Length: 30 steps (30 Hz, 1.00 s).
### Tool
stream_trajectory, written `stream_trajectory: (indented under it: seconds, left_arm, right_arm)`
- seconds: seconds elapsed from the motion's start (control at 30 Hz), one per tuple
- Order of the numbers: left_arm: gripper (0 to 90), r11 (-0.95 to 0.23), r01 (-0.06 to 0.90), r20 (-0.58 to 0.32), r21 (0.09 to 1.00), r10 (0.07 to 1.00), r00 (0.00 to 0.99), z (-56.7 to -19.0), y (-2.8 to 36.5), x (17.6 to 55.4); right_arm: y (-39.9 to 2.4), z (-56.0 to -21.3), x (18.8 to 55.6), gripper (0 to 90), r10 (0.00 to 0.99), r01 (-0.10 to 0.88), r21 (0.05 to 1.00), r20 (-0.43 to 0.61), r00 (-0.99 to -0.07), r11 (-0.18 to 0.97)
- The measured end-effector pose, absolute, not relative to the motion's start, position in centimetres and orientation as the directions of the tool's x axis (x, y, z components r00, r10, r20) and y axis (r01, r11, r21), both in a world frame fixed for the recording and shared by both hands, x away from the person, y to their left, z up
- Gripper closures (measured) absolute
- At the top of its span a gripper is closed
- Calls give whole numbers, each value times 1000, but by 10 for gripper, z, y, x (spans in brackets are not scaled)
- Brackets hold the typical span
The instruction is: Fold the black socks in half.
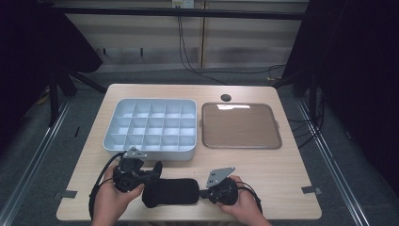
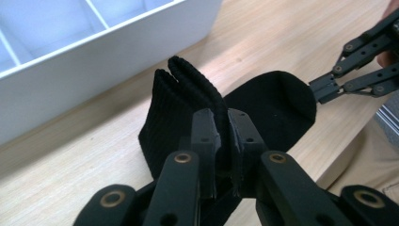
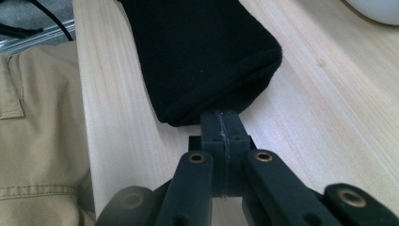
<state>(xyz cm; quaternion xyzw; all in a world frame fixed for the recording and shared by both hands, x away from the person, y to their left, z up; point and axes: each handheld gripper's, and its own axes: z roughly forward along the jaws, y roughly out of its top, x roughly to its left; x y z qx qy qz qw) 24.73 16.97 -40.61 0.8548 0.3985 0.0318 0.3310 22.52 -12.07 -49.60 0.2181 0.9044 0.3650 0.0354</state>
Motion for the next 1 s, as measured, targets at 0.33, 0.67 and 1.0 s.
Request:
stream_trajectory:
  seconds: [0.33, 0.67, 1.0]
  left_arm:
    - [821, -490, 637, -215, 595, 666, 714, -407, 151, 243]
    - [820, -546, 601, -210, 584, 613, 761, -414, 128, 237]
    - [820, -575, 590, -201, 567, 598, 776, -423, 115, 236]
  right_arm:
    - [-120, -496, 226, 900, 415, 361, 680, 91, -905, 638]
    - [-119, -496, 225, 900, 421, 368, 680, 96, -902, 634]
    - [-119, -497, 226, 900, 428, 378, 683, 105, -898, 625]
